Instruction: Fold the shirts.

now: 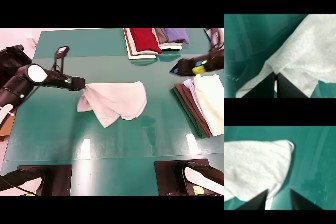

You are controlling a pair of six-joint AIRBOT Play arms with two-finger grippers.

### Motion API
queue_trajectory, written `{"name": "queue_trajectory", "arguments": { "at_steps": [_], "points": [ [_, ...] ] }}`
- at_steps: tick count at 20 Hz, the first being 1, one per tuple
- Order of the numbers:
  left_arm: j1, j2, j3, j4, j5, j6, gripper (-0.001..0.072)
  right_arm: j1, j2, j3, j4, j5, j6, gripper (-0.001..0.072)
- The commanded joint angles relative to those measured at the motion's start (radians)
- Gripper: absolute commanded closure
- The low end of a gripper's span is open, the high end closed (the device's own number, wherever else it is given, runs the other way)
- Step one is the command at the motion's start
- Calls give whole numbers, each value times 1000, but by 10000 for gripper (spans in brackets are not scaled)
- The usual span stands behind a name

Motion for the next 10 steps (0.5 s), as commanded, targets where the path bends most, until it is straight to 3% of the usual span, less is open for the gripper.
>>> {"name": "queue_trajectory", "arguments": {
  "at_steps": [1,4,10],
  "points": [
    [45,13,4,16,-32,1,686,40,-123,-97,8,-140,0,302],
    [45,13,4,15,-37,1,685,90,-296,-36,70,-203,-27,302],
    [45,13,4,14,-69,0,686,160,-620,193,111,-180,-27,302]
  ]
}}
